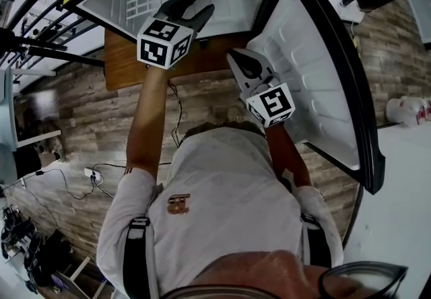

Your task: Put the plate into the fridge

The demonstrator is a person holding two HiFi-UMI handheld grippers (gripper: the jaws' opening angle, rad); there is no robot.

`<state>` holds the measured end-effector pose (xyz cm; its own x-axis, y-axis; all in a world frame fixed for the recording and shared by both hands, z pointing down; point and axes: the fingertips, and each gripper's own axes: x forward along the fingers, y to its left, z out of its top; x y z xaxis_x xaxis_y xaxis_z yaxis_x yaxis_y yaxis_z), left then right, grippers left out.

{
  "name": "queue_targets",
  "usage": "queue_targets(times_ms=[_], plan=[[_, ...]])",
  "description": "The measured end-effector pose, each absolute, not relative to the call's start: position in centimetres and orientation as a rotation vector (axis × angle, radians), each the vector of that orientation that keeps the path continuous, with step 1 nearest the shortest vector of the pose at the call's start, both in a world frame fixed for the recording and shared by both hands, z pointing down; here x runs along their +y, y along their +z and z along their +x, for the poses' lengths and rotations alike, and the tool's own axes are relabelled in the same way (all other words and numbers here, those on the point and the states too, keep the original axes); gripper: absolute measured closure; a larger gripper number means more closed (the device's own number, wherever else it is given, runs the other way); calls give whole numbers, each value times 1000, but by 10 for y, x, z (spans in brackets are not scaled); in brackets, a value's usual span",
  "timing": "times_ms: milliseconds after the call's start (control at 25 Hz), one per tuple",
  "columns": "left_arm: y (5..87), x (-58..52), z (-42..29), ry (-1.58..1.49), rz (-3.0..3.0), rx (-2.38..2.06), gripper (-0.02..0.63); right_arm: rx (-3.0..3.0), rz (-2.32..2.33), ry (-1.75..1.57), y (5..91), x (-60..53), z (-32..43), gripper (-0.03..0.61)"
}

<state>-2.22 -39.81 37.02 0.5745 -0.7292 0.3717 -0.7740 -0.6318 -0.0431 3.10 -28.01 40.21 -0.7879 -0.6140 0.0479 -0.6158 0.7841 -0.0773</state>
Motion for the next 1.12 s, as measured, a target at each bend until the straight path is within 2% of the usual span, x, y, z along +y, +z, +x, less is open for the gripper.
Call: queue_targets(times_ms=[120,360,720,1120], plan=[[359,-383,-33,301,2741,-1321,488,-2951,1020,117,398,-284,30,545],[348,-347,-50,-36,2790,-1314,558,-2964,1016,71,386,-293,21,546],[325,-302,-59,-145,2895,-1287,592,-3053,920,-69,349,-293,-8,546],[327,-283,-68,-168,2920,-1260,595,-3134,811,-136,335,-284,-35,546]])
